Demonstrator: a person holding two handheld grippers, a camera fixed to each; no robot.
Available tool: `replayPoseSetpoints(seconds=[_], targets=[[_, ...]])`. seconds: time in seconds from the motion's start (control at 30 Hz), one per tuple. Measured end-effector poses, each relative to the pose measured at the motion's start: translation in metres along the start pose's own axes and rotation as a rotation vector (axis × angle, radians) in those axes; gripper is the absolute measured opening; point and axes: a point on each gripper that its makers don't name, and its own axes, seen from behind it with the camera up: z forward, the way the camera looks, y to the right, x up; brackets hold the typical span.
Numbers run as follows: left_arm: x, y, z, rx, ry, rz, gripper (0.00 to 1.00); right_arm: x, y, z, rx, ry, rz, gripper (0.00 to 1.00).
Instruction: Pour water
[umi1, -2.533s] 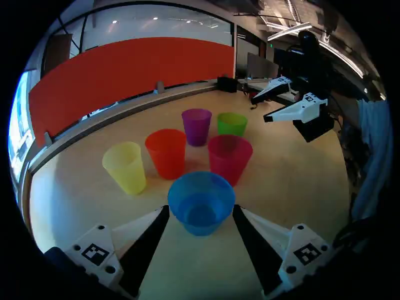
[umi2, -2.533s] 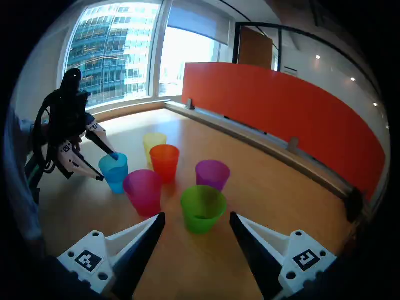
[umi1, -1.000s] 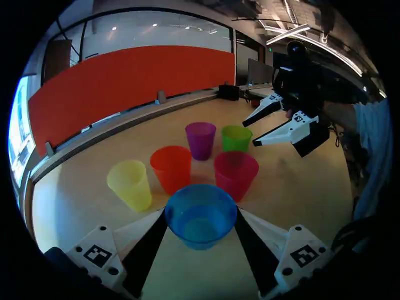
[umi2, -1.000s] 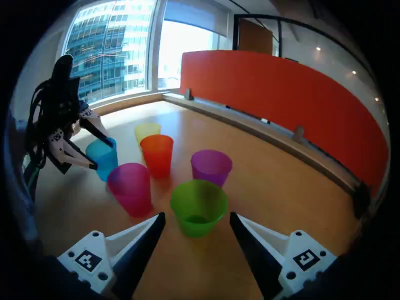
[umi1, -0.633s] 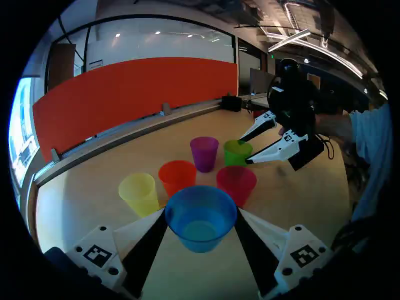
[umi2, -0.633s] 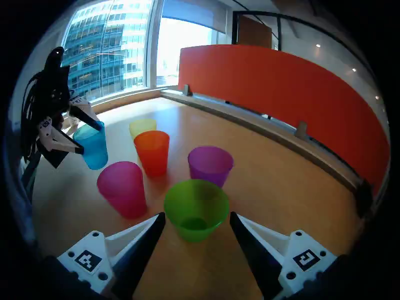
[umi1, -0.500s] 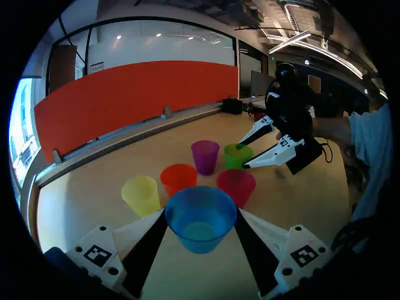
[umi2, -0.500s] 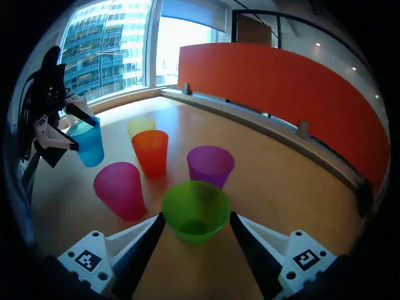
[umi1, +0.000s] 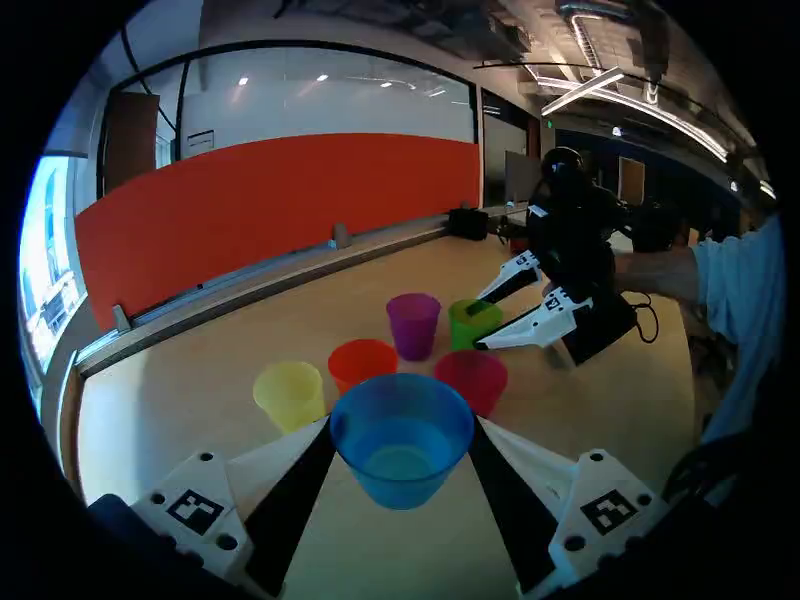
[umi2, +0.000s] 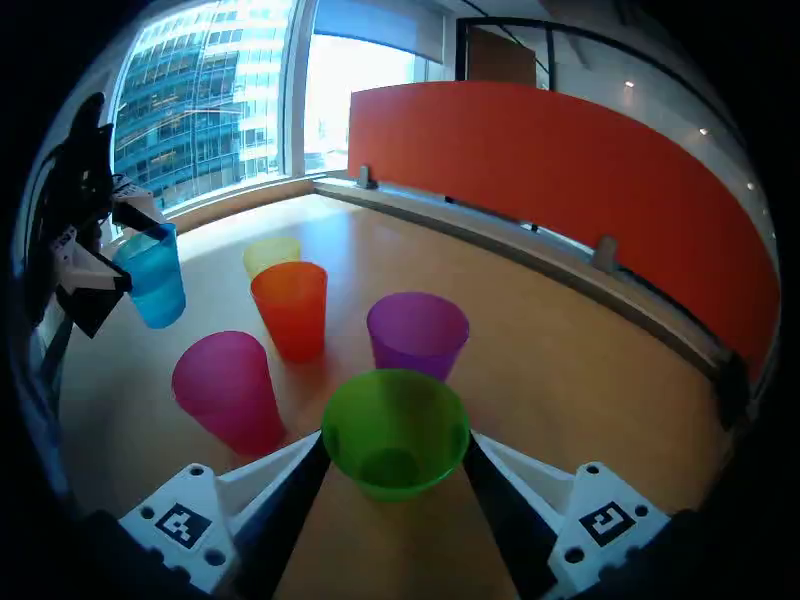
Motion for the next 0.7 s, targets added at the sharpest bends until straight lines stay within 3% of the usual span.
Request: replayPoseSetpoints(seconds=[0.33, 0.7], targets=[[0.006, -0.001, -0.008, 0.010, 0.020, -0.003, 0.88, 0.012, -0.004, -0.011, -0.007, 0.039, 0.009, 0.91], [0.020, -0.002, -0.016, 0.018, 0.068, -0.003, 0.88, 0.046, -0.015, -0.050, -0.026, 0.135, -0.011, 0.92]])
